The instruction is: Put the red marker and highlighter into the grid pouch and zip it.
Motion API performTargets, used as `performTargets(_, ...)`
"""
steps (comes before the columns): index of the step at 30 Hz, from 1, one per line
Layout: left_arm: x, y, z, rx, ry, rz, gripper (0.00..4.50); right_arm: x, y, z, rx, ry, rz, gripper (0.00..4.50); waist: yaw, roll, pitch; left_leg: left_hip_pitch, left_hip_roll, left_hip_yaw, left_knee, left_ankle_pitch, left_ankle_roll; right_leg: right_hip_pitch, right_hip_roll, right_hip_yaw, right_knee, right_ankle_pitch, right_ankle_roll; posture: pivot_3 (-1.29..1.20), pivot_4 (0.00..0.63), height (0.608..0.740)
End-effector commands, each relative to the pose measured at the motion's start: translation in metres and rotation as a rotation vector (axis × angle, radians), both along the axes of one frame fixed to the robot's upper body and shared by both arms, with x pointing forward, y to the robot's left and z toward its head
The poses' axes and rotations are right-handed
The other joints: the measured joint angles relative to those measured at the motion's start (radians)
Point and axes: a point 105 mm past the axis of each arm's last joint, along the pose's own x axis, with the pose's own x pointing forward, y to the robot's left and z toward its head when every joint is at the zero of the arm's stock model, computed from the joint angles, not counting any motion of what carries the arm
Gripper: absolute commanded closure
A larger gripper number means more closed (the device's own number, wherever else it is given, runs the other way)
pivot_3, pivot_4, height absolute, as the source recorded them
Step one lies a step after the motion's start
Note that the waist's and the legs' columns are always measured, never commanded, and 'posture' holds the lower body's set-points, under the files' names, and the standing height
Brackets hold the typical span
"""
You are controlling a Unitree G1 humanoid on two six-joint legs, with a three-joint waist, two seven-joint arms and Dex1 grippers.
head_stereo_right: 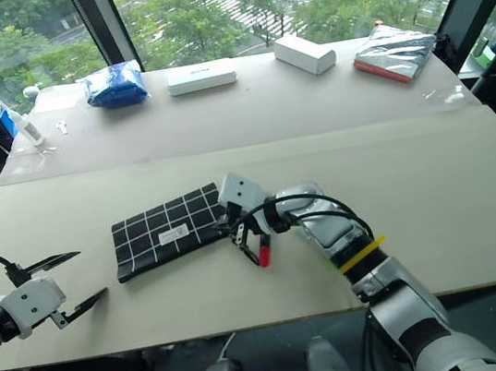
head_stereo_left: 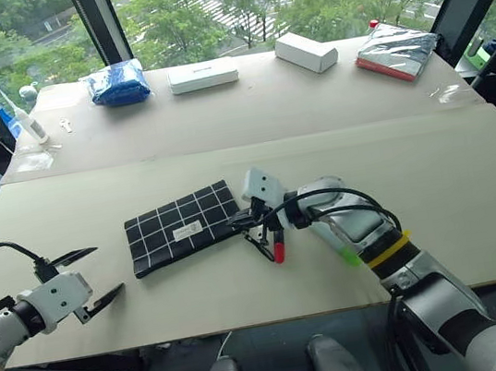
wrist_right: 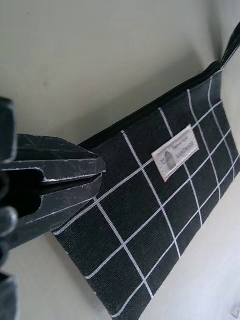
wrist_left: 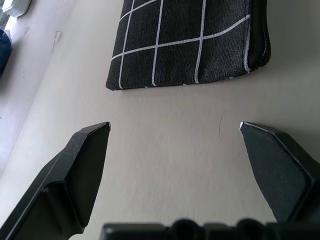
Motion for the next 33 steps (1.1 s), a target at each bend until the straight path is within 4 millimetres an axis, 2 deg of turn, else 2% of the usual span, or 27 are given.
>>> performTargets(1,0.001,-0.011,-0.008,0.000,0.011,-0.042,0.00,0.015,0.001,0.002,-0.077,-0.118,-0.027,4.46,0.001,0.000,0.000,0.000,0.000,0.000,0.000,0.000,0.000,0.000,0.000,0.000,0.000,0.000,0.000,0.00,0.150,0.740)
performTargets(7,0.009,-0.019,-0.006,-0.003,-0.009,-0.069,0.00,0.013,0.002,-0.008,-0.131,-0.157,0.021,4.46,0.003,0.000,0.000,0.000,0.000,0.000,0.000,0.001,-0.001,0.000,0.000,0.000,0.000,0.000,0.000,0.00,0.150,0.740)
performTargets(22,0.033,-0.038,-0.001,0.028,-0.093,-0.190,0.00,0.011,0.002,-0.004,-0.111,-0.163,0.044,4.46,0.004,0.000,0.000,0.001,0.000,0.000,0.000,0.001,-0.001,0.000,0.000,0.000,0.001,0.000,0.000,0.00,0.150,0.740)
performTargets(31,0.033,-0.050,-0.007,0.012,-0.077,-0.257,0.00,0.011,0.001,-0.005,-0.111,-0.157,0.035,4.46,0.003,0.000,0.000,0.001,0.000,0.000,0.000,0.001,-0.001,0.000,0.000,0.000,0.001,0.000,0.000,0.00,0.150,0.740)
performTargets(33,0.032,-0.052,-0.010,0.007,-0.069,-0.266,0.40,0.012,0.000,-0.005,-0.111,-0.156,0.033,4.50,0.003,0.000,0.000,0.001,0.000,0.000,0.000,0.001,-0.001,0.000,0.000,0.000,0.001,0.000,0.000,0.00,0.150,0.740)
